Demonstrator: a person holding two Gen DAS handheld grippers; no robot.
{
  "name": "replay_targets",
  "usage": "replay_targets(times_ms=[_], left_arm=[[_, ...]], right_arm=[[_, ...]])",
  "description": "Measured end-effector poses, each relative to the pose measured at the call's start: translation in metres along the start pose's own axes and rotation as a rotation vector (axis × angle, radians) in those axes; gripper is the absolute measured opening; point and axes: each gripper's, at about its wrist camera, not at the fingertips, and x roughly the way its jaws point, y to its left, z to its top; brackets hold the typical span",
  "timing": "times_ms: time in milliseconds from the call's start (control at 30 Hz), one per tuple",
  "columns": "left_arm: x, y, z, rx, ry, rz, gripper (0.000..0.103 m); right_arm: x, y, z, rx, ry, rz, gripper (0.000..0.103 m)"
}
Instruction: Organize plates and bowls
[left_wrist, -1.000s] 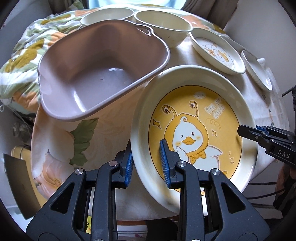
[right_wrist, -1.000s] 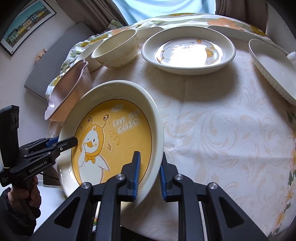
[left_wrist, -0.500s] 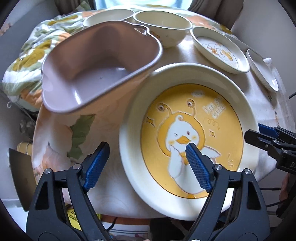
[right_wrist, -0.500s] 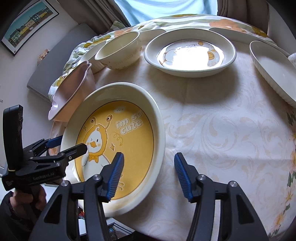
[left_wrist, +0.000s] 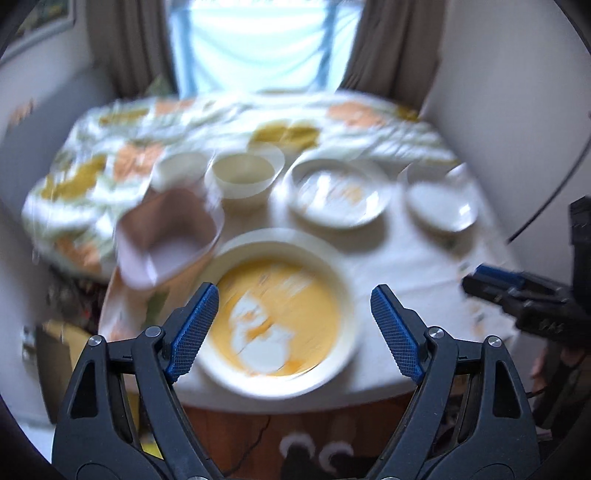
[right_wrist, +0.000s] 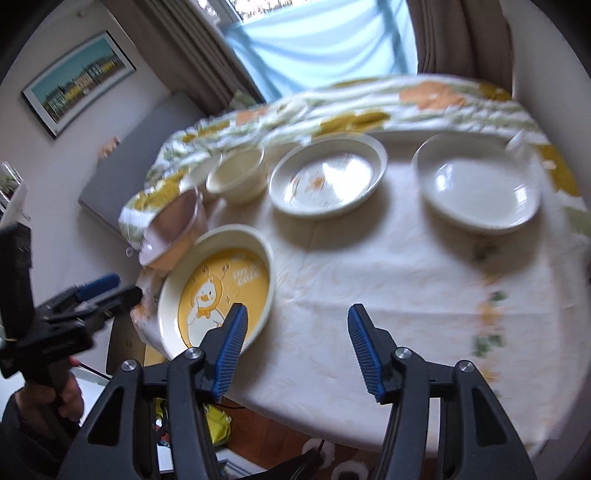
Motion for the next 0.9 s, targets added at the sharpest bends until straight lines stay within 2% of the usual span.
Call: replay_targets(times_ms=[67, 100, 133, 200, 333, 400, 567, 700, 800, 900], left_arm=[[-0.016, -0.028, 0.018, 0.05, -0.057, -0.03, 0.103], [-0.019, -0.04, 0.026, 0.073, -0.074, -0.038, 0.103], [-0.022, -0.054, 0.035, 0.105, -0.091, -0.046, 0.103], [-0.021, -0.078, 0.048, 0.146, -0.098, -0.056, 0.103], [-0.009, -0.114, 0.076, 0.205, -0.101, -0.137, 0.103], [0.005, -0.13, 0.097, 0.227, -0.069, -0.173, 0.103], [0.036, -0.161, 0.142, 0.296, -0.033, -0.261, 0.103], [0.088, -0.176, 0.18, 0.318, 0.036, -0.343, 0.103], [0.137, -0.188, 0.198, 0.351, 0.116, -0.391, 0.103], [0.182, -0.197, 0.205, 0.41, 0.172, -0.398, 0.099]], right_arm=[[-0.024, -0.01, 0.003, 0.023, -0.047, 0.008, 0.08], [-0.04, -0.017, 0.005, 0.039, -0.088, 0.011, 0.099], [-0.052, -0.022, 0.006, 0.05, -0.124, 0.009, 0.103], [-0.076, -0.03, 0.009, 0.061, -0.19, -0.015, 0.103], [-0.106, -0.049, 0.013, 0.068, -0.227, -0.079, 0.103], [-0.117, -0.062, 0.018, 0.099, -0.235, -0.097, 0.103], [-0.134, -0.085, 0.022, 0.167, -0.265, -0.095, 0.103], [-0.128, -0.099, 0.025, 0.232, -0.29, -0.191, 0.103], [-0.109, -0.123, 0.033, 0.335, -0.269, -0.186, 0.103], [-0.082, -0.147, 0.038, 0.419, -0.227, -0.197, 0.103]])
